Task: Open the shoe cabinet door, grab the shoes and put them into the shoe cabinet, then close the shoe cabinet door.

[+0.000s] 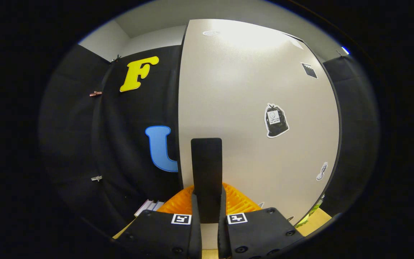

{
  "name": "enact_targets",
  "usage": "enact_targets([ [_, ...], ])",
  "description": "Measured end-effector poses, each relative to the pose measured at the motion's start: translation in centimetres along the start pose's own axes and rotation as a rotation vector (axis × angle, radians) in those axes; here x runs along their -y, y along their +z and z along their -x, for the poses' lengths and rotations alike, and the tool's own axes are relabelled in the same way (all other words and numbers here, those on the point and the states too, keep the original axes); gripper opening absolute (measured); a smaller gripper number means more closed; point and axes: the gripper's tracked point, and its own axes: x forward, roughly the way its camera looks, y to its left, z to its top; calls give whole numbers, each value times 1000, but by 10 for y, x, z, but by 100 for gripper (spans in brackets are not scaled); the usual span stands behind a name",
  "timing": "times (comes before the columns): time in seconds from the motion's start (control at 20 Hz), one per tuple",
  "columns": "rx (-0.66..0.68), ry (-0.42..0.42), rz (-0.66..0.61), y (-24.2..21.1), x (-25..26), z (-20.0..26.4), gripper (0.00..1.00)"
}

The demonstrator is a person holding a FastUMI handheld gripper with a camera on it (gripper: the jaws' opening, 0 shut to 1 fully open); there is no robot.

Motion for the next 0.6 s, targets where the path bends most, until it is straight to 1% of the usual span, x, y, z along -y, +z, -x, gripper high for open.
enact_targets([
  [0.15,-16,55,-11,4,4,32,21],
  [0.3,-23,100,-28,6,16,74,21],
  [0.4,-14,121,-34,9,30,98,21],
  [0.6,-11,140,-40,13,57,135,21],
])
